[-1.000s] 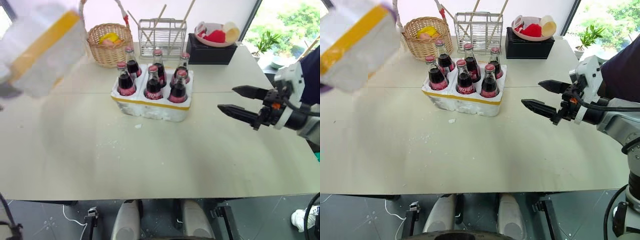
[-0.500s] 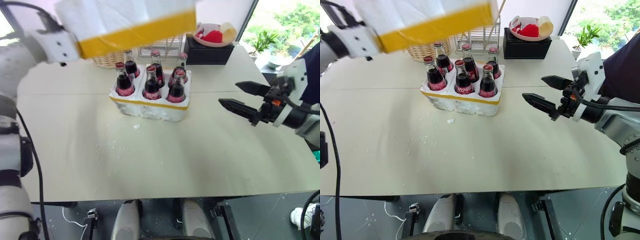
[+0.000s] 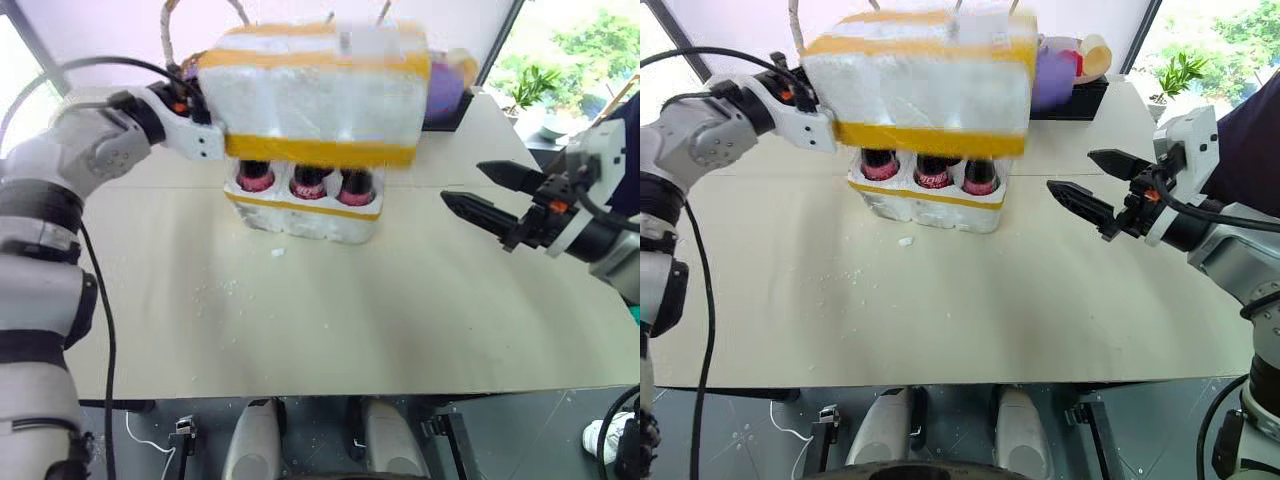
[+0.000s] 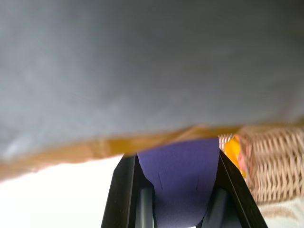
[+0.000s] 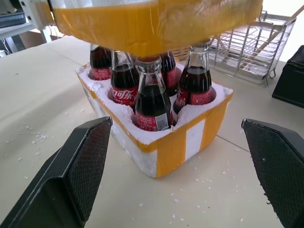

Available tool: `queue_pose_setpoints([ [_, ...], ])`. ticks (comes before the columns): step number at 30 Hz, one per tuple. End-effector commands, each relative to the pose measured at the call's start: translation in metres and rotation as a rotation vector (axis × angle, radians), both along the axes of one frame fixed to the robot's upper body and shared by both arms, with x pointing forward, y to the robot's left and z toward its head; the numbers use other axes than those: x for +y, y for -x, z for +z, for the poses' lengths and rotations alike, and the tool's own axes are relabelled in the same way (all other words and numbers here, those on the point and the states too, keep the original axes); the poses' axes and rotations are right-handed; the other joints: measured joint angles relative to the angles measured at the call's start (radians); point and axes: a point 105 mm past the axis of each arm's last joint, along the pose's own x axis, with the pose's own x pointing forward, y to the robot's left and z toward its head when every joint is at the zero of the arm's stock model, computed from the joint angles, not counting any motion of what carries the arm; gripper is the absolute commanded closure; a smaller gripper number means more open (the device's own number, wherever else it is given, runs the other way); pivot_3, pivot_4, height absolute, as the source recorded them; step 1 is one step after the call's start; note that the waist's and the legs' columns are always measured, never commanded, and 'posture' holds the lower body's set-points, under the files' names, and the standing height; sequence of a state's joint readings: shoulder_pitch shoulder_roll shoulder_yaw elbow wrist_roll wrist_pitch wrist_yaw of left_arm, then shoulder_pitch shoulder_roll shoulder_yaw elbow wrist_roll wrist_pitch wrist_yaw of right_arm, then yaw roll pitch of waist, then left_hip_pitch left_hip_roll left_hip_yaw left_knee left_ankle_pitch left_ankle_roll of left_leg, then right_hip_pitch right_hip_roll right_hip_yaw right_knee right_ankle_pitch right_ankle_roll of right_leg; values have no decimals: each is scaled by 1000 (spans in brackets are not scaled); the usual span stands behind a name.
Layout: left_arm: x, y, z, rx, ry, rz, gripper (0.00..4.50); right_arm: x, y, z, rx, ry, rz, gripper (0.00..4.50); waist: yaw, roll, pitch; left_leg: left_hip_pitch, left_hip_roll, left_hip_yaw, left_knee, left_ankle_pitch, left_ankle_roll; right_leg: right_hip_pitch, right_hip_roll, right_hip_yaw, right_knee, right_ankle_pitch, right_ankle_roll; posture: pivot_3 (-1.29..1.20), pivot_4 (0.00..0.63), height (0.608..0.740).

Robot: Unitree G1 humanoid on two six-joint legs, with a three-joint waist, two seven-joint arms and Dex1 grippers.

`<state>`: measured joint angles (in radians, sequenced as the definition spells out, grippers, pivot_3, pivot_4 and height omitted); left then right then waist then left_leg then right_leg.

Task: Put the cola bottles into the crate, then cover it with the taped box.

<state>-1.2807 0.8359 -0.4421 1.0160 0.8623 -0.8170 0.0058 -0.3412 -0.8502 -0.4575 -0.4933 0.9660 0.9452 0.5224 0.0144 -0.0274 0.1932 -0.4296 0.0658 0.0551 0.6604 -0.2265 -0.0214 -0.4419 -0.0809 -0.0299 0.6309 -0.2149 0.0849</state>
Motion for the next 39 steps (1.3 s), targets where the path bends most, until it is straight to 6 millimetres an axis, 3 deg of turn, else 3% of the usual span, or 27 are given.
queue_pose_setpoints([
  [1,-5,2,20,-57,14,-21,4194,-1,7,13,-70,1,0,0,-1,0,0,0,0,0,0,0,0,0,0,0,0,0,0,0,150,740],
  [10,14,10,-6,-1,-19,-13,4194,-4,11,6,-53,24,2,0,-1,0,0,0,0,0,0,-1,1,0,0,0,0,0,0,0,150,740],
  [11,16,11,-8,4,-14,-12,3183,-5,11,5,-52,26,3,0,-2,0,0,0,0,0,0,-1,1,0,0,0,0,0,0,0,150,740],
  [12,18,12,-10,9,-9,-9,2905,-5,11,5,-52,27,3,0,-2,0,0,0,0,0,0,-1,1,0,0,0,0,0,0,0,150,740],
  [17,30,17,-19,16,-17,14,371,-5,8,5,-51,24,14,0,-1,0,0,0,0,0,0,-1,1,0,0,0,0,0,0,0,150,740],
  [18,31,18,-20,16,-18,13,27,-5,7,5,-50,24,16,0,-1,0,0,0,0,0,0,-1,1,0,0,0,0,0,0,0,150,740],
  [21,38,25,-24,29,-3,8,27,-3,5,5,-47,26,26,0,-1,0,0,0,0,0,0,-1,1,0,0,0,0,0,0,0,150,740],
  [26,69,49,-43,160,134,24,27,-1,5,3,-40,34,42,0,-9,1,0,1,1,0,0,-1,2,0,0,0,1,0,0,0,150,740],
  [29,88,70,-58,461,520,49,27,-4,6,0,-29,45,43,0,-11,2,0,2,1,1,0,-1,2,0,0,0,1,0,0,0,150,740],
  [31,96,80,-55,739,947,46,27,-5,5,-2,-23,48,43,0,-13,2,0,2,2,1,0,-1,2,0,0,0,1,0,-1,0,150,740],
  [33,85,112,-26,1130,1291,-159,27,-4,4,-4,-12,50,62,0,-7,1,0,1,2,-1,1,-1,2,0,0,0,2,0,-2,0,150,740],
  [35,68,151,-2,1408,1271,-334,27,0,4,-5,-2,55,92,0,-8,-3,2,0,2,-3,2,-1,2,1,1,-1,2,-2,-3,0,150,740],
  [39,68,170,1,1499,1161,-264,27,6,4,-5,4,66,151,0,-3,12,-2,4,-1,-2,2,-1,1,6,-1,-1,-3,-3,-4,0,150,740],
])
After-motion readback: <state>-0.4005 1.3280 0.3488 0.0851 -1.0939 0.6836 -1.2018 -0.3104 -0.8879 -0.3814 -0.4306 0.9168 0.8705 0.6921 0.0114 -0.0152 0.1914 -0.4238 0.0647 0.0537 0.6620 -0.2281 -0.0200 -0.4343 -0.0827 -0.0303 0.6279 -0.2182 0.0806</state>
